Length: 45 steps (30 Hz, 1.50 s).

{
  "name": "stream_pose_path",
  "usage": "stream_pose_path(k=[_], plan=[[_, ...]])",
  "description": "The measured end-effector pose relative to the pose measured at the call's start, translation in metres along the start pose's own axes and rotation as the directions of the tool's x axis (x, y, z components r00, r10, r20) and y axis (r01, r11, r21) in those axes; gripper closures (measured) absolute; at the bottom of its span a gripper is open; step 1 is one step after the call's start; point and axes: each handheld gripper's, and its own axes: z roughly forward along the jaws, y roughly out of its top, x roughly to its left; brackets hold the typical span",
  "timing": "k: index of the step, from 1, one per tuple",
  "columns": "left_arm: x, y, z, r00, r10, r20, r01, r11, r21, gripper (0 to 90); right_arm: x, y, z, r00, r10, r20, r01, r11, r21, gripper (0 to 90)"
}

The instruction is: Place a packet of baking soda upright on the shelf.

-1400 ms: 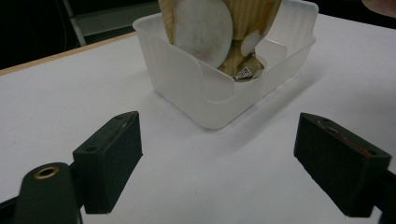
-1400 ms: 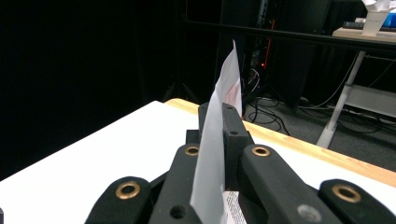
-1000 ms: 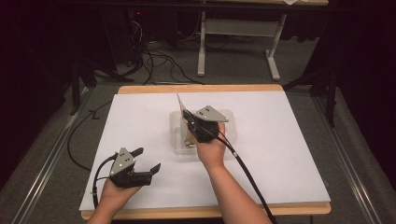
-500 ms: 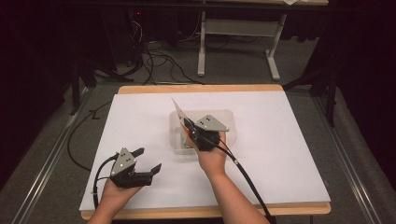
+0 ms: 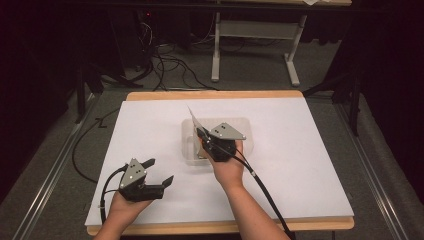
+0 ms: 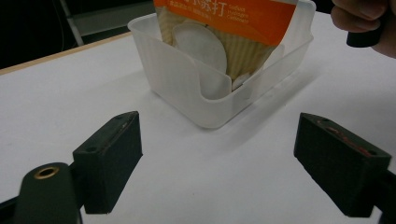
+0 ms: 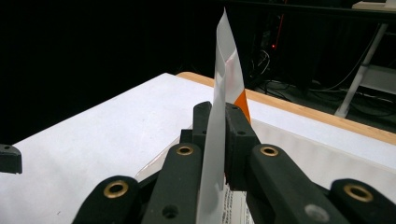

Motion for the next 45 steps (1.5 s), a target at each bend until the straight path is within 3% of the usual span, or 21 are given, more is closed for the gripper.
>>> stream_pose_path(k=[6, 10, 11, 12, 17, 24, 30, 45], plan=[[0.000, 0.000, 0.000, 1.0000, 0.000, 0.000, 0.000, 1.0000, 0.000, 15.7, 0.001, 0.005, 0.001, 0.9999, -0.012, -0.010, 0.012, 1.000, 0.008, 71.5], [0.000, 0.000, 0.000, 1.0000, 0.000, 0.001, 0.000, 1.0000, 0.001, 15.7, 0.003, 0.009, 0.001, 0.9998, -0.015, -0.013, 0.015, 1.000, 0.011, 55.0], [0.000, 0.000, 0.000, 1.0000, 0.001, 0.001, -0.001, 1.0000, 0.001, 15.7, 0.003, 0.010, 0.001, 0.9998, -0.021, -0.005, 0.021, 1.000, 0.015, 45.2], [0.000, 0.000, 0.000, 1.0000, 0.001, 0.000, -0.001, 1.0000, 0.001, 15.7, 0.003, 0.010, 0.001, 0.9998, -0.021, -0.005, 0.021, 1.000, 0.015, 45.2], [0.000, 0.000, 0.000, 1.0000, 0.001, 0.001, -0.001, 1.0000, 0.002, 15.7, 0.003, 0.011, 0.002, 0.9997, -0.023, -0.001, 0.023, 0.999, 0.028, 22.3], [0.001, 0.000, 0.001, 1.0000, 0.004, 0.003, -0.004, 1.0000, 0.009, 15.6, 0.004, 0.012, -0.001, 0.9997, -0.019, -0.013, 0.020, 0.999, 0.040, 15.3], [0.001, 0.000, 0.001, 1.0000, 0.004, 0.003, -0.004, 1.0000, 0.009, 15.5, 0.003, 0.011, -0.004, 0.9996, -0.021, -0.018, 0.022, 0.998, 0.061, 15.1], [0.005, -0.001, -0.002, 1.0000, 0.000, -0.010, 0.000, 1.0000, 0.007, 15.5, 0.002, 0.009, -0.027, 0.9990, -0.029, -0.034, 0.031, 0.998, 0.049, 16.4]])
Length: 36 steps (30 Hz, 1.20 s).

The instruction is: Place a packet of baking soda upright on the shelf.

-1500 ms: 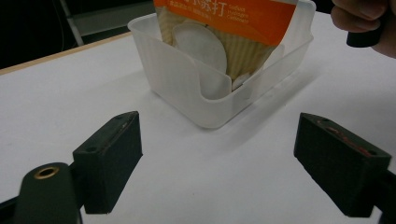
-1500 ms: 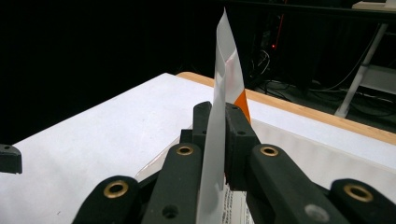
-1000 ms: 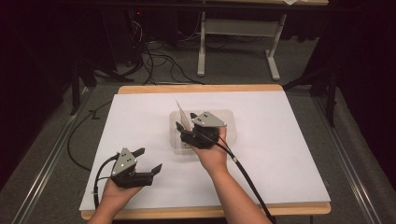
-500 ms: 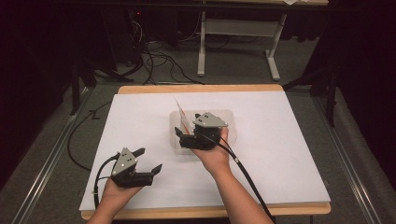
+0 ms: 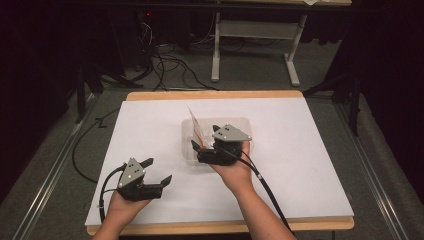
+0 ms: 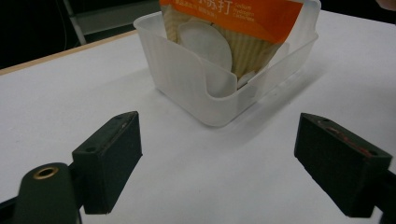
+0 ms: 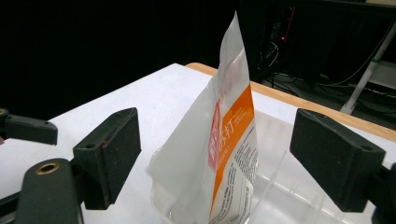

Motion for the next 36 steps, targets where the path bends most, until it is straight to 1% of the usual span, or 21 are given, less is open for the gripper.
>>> stream_pose_path(k=[9, 13, 17, 21, 26, 27, 31, 33, 36], plan=[[0.001, 0.000, 0.000, 1.0000, -0.002, -0.005, 0.002, 1.0000, 0.003, 15.4, -0.002, -0.006, -0.024, 0.9999, 0.002, -0.014, -0.002, 1.000, -0.009, 17.0], [0.001, -0.001, 0.000, 1.0000, -0.003, -0.007, 0.003, 1.0000, 0.005, 15.5, -0.005, -0.009, -0.036, 0.9999, -0.002, -0.012, 0.002, 1.000, -0.012, 17.2], [0.002, -0.001, -0.001, 1.0000, -0.005, -0.009, 0.005, 1.0000, 0.005, 15.5, -0.012, -0.015, -0.049, 1.0000, -0.007, 0.002, 0.007, 1.000, -0.008, 17.5], [0.003, -0.002, -0.002, 0.9999, -0.008, -0.012, 0.008, 0.9999, 0.006, 15.5, -0.023, -0.023, -0.065, 0.9996, -0.009, 0.028, 0.009, 1.000, 0.002, 17.9], [0.004, -0.002, -0.001, 0.9999, -0.010, -0.014, 0.010, 0.9999, 0.008, 15.5, -0.044, -0.036, -0.087, 0.9970, 0.009, 0.077, -0.010, 1.000, 0.012, 19.7], [0.004, -0.002, -0.001, 0.9998, -0.012, -0.014, 0.012, 0.9999, 0.008, 15.5, -0.049, -0.038, -0.091, 0.9958, 0.004, 0.091, -0.006, 1.000, 0.017, 19.7], [0.003, -0.003, -0.001, 0.9998, -0.013, -0.014, 0.013, 0.9999, 0.011, 15.5, -0.068, -0.049, -0.109, 0.9891, 0.007, 0.147, -0.012, 0.999, 0.032, 20.0], [0.003, -0.003, -0.001, 0.9999, -0.011, -0.013, 0.011, 0.9999, 0.013, 15.5, -0.076, -0.056, -0.118, 0.9840, 0.015, 0.178, -0.023, 0.999, 0.043, 20.2], [0.003, -0.003, 0.000, 0.9999, -0.009, -0.013, 0.010, 0.9998, 0.016, 15.5, -0.087, -0.071, -0.129, 0.9763, 0.020, 0.215, -0.032, 0.998, 0.054, 20.1]])
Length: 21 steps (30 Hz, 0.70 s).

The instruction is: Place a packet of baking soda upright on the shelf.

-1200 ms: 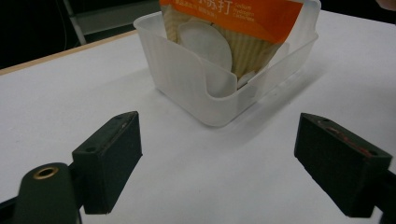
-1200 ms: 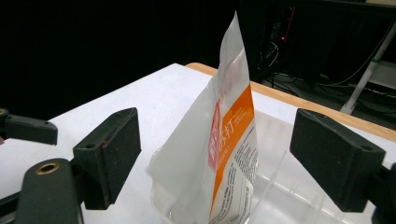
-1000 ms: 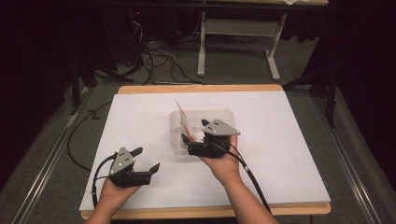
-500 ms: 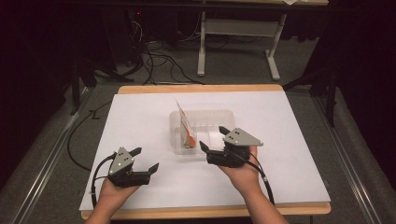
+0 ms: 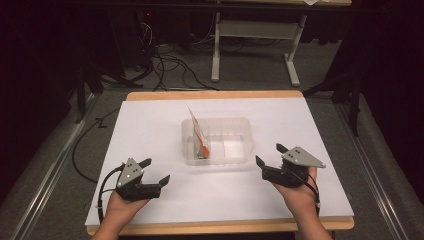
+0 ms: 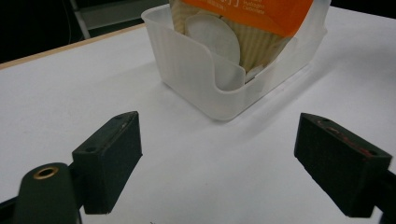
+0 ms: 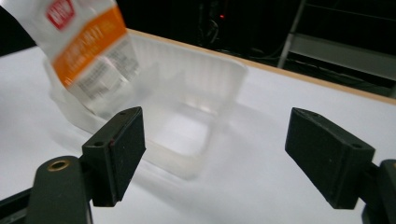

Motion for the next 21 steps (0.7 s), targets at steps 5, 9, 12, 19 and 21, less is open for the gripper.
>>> stream_pose_path(k=[5, 9, 12, 19, 21], plan=[[-0.002, 0.000, 0.001, 1.0000, 0.002, 0.002, -0.002, 1.0000, 0.005, 15.5, -0.014, -0.034, -0.006, 0.9988, 0.047, 0.013, -0.048, 0.997, 0.068, 22.2], [-0.005, 0.000, 0.002, 1.0000, 0.008, 0.004, -0.008, 0.9999, 0.013, 15.6, -0.013, -0.034, -0.002, 0.9989, 0.048, 0.001, -0.048, 0.997, 0.064, 22.7], [-0.007, -0.001, 0.003, 0.9997, 0.023, 0.008, -0.023, 0.9995, 0.019, 15.7, -0.003, -0.033, 0.002, 0.9998, -0.001, -0.019, 0.002, 0.997, 0.078, 22.7], [-0.008, -0.001, 0.007, 0.9996, 0.026, 0.011, -0.026, 0.9992, 0.031, 15.7, -0.002, -0.033, 0.008, 0.9991, -0.023, -0.034, 0.026, 0.995, 0.091, 21.9], [-0.009, -0.001, 0.007, 0.9995, 0.030, 0.010, -0.030, 0.9990, 0.032, 15.7, -0.005, -0.034, 0.008, 0.9995, -0.012, -0.029, 0.014, 0.996, 0.093, 21.9]])
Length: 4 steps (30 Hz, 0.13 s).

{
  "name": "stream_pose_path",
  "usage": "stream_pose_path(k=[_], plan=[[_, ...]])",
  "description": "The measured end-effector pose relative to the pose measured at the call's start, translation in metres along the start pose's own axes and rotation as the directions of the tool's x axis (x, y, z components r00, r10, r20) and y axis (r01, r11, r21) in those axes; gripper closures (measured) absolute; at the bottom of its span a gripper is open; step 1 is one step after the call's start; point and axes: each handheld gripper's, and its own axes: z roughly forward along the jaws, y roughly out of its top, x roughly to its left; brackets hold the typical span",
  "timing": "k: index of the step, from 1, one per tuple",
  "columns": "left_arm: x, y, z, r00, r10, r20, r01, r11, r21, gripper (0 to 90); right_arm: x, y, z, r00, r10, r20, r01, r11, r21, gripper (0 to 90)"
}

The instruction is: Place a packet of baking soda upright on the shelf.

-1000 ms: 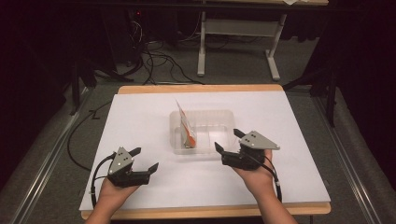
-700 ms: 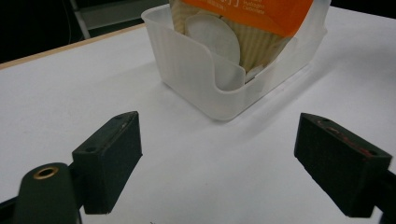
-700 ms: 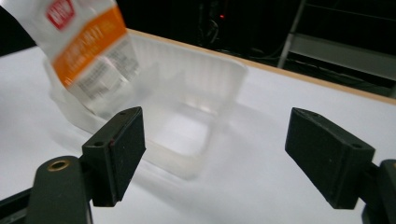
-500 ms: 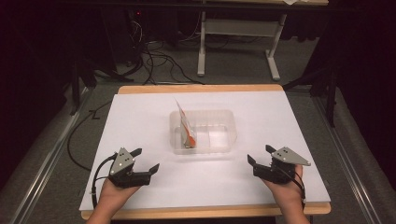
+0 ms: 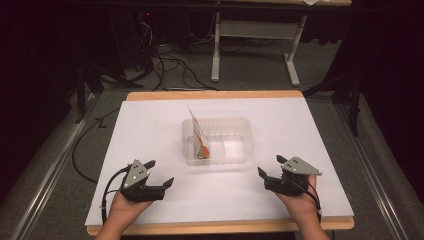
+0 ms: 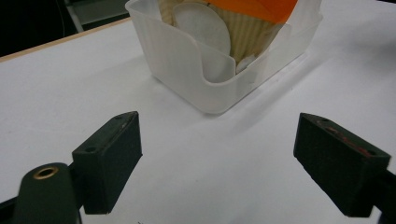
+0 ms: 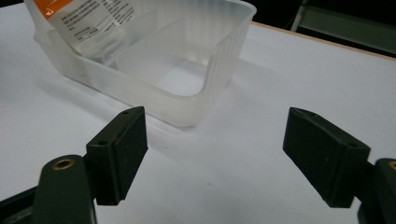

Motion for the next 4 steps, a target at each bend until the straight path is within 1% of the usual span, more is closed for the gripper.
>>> stream_pose_path(k=[2, 4], plan=[[-0.0007, 0.0001, -0.0004, 1.0000, 0.000, 0.001, 0.000, 1.0000, -0.002, 15.8, -0.0029, -0.0013, -0.0013, 0.9998, 0.018, 0.003, -0.018, 1.000, 0.005, 21.9], [-0.0010, 0.0001, -0.0009, 1.0000, -0.002, 0.001, 0.002, 1.0000, -0.005, 15.9, -0.0047, -0.0019, -0.0026, 0.9996, 0.027, 0.009, -0.027, 1.000, 0.003, 22.0]])
